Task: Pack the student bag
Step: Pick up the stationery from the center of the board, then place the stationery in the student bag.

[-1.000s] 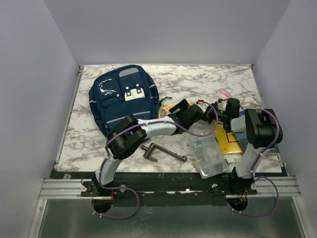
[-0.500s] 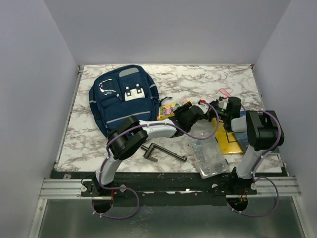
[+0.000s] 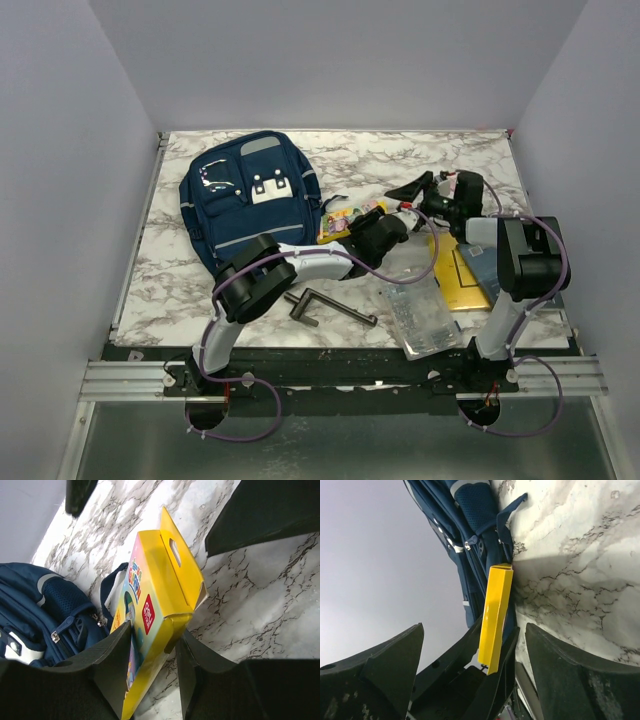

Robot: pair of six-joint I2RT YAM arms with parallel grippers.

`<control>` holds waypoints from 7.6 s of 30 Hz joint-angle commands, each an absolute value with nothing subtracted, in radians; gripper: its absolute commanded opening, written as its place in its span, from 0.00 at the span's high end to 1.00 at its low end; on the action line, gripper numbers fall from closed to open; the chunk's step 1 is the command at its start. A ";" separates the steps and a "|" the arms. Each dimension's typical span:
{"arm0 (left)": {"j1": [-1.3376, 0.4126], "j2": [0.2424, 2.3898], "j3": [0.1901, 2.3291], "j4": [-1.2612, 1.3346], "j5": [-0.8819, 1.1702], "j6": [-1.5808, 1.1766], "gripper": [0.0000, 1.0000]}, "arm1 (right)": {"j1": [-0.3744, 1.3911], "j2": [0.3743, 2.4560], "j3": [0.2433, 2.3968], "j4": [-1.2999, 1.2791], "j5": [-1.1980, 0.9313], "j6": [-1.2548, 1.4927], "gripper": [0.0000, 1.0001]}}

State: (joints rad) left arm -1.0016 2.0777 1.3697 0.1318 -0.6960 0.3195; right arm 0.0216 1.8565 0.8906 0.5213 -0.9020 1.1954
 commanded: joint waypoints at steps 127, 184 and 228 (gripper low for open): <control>-0.661 1.359 1.247 -0.664 -0.276 0.032 1.00 | 0.661 1.732 0.955 0.319 -0.415 1.040 0.25; -0.656 1.390 1.252 -0.666 -0.223 0.063 1.00 | 0.765 1.933 1.220 0.308 -0.343 1.162 1.00; -0.655 1.420 1.202 -0.665 -0.234 0.066 0.70 | 0.683 1.745 0.973 0.386 -0.428 0.942 0.16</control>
State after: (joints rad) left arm -0.6502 1.4395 1.1995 -0.6716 -0.2581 0.0750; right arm 0.6754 1.6691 0.9600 0.2382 -0.3099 0.8867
